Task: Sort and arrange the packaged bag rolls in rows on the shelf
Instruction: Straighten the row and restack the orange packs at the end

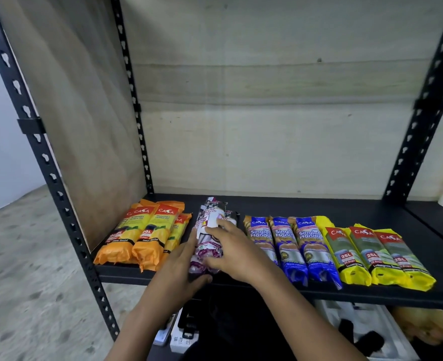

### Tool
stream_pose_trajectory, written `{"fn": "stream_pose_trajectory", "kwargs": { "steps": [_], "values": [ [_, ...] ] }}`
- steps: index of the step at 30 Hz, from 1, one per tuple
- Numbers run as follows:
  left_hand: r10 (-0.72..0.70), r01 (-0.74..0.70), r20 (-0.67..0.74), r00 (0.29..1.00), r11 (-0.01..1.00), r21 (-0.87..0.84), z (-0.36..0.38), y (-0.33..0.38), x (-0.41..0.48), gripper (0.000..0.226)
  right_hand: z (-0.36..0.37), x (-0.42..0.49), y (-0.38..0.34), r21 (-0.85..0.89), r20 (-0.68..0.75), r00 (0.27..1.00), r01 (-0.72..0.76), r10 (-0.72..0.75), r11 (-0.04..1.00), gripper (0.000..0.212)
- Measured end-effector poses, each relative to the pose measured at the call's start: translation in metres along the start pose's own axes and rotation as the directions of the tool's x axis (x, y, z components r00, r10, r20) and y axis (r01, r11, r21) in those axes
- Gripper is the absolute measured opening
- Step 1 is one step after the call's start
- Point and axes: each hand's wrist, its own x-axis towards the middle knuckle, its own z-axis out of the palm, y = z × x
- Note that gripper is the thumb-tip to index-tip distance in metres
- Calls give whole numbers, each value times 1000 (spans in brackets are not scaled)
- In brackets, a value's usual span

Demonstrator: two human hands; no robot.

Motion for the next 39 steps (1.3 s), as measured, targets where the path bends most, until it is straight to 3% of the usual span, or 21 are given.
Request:
{"fn": "stream_pose_trajectory", "kwargs": {
  "steps": [6, 12, 20, 32, 39],
  "values": [
    [-21, 21, 1, 1000, 1000, 5, 2, -1, 0, 115, -8, -4, 1, 55, -131, 991, -2, 9, 999, 61],
    [66, -65, -7, 998, 994, 86, 5, 8, 9, 90, -30, -22, 16, 31, -195, 981, 12, -6, 999, 59],
    [127, -151, 233, 964, 984, 89, 6, 10, 29, 61, -40, -50, 36, -88, -103, 994, -46, 37, 995, 61],
    [73, -90, 135, 988, 988, 126, 11, -7, 27, 61, -36, -51, 30, -153, -86, 996, -29, 16, 988, 61],
    [51, -71, 119, 992, 983, 169, 6, -7, 24, 60, -17, -40, 24, -316, -63, 997, 22, -44, 949, 57]
  ]
}}
